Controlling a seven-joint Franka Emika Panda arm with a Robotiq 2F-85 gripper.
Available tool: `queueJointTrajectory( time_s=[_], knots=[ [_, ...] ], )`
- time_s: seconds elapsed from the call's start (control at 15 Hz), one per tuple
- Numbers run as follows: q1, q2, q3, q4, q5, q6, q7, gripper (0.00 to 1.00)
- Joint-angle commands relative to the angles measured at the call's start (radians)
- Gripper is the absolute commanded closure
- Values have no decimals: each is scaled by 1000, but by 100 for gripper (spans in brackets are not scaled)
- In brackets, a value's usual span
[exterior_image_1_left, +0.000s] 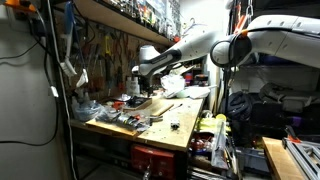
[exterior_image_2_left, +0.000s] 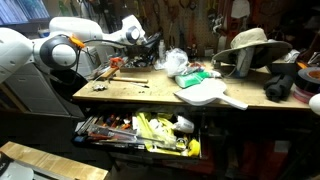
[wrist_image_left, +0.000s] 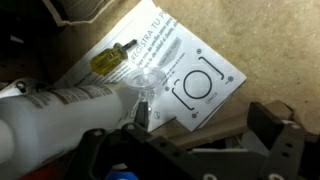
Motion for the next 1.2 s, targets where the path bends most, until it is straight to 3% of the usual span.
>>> queueJointTrajectory(
  time_s=[0.0, 0.73, 0.8, 1.13],
  knots=[
    [-3, 93, -4, 126, 5, 25, -13, 0],
    [-19, 149, 22, 194, 46, 114, 109, 0],
    [-24, 181, 24, 251, 62, 112, 127, 0],
    [-27, 209, 26, 298, 95, 65, 179, 0]
  ],
)
